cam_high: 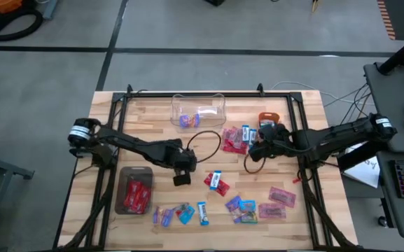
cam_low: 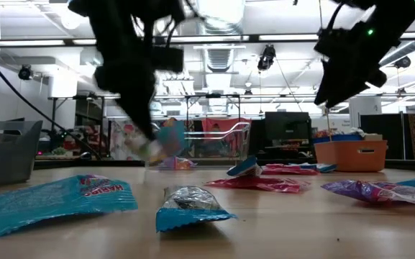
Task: Sort candy
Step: Put the light blue gummy into the transparent bin
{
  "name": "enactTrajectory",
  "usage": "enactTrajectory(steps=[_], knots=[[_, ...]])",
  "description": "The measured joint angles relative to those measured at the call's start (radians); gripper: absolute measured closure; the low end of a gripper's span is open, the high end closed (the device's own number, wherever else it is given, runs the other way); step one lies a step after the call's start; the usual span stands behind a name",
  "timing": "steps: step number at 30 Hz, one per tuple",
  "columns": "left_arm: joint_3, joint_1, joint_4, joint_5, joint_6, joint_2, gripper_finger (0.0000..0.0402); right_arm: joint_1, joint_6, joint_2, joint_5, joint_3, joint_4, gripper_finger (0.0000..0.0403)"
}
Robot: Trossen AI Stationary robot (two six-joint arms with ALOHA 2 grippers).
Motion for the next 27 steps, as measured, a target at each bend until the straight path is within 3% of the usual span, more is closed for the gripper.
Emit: enactTrajectory(steps=[6, 12, 16, 22, 27], knots=[[-0.057, -0.001, 0.306, 0.134, 0.103, -0.103, 0.0401, 0.123, -0.221, 0.000, -0.035, -0.016, 0.231, 0.0188], [-0.147, -0.001, 0.637, 0.236, 0.127, -0.165, 0.0401, 0.209, -0.561, 0.017, -0.167, -0.105, 0.758, 0.0188], [-0.182, -0.001, 0.805, 0.254, 0.124, -0.165, 0.0401, 0.220, -0.699, 0.079, -0.236, -0.143, 1.035, 0.0188], [-0.192, 0.001, 0.864, 0.271, 0.124, -0.160, 0.0402, 0.218, -0.800, 0.194, -0.244, -0.145, 1.219, 0.0188], [-0.193, 0.002, 0.913, 0.271, 0.127, -0.157, 0.0402, 0.213, -0.813, 0.259, -0.244, -0.116, 1.252, 0.0188]])
